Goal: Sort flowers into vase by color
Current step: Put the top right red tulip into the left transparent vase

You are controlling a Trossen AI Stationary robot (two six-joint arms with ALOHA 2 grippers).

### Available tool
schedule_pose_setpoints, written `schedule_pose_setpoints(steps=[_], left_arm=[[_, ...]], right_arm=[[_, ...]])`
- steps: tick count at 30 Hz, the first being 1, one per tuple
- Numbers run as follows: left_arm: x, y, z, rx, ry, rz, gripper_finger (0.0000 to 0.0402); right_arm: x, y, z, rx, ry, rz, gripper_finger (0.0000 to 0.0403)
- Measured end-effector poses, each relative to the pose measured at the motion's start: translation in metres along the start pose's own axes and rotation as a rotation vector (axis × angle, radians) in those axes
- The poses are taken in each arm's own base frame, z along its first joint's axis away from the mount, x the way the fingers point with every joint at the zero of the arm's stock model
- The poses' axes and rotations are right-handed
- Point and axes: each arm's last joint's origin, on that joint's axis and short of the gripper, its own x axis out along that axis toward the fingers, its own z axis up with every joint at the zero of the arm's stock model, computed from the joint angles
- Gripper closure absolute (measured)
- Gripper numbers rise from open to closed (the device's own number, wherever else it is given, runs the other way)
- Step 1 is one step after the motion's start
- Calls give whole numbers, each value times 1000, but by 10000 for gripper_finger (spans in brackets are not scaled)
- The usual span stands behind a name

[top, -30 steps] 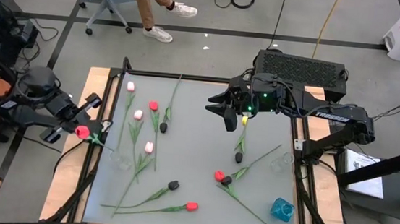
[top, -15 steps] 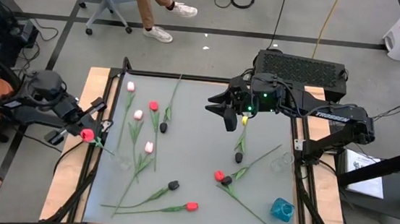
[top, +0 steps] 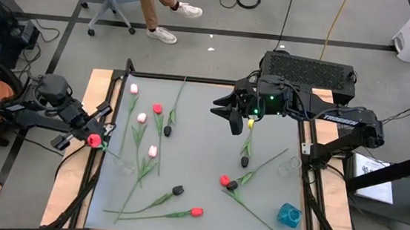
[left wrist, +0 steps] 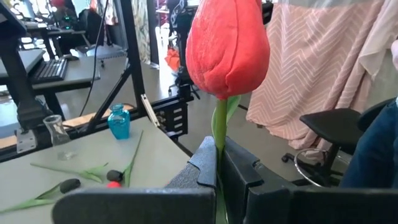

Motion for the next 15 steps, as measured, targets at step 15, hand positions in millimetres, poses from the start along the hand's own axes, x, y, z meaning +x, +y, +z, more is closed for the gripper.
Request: schedule_pose_setpoints(steps=[15], left_arm=[[0,0,0,-8,5,9,391]], right_arm=[[0,0,0,0,0,0,243]])
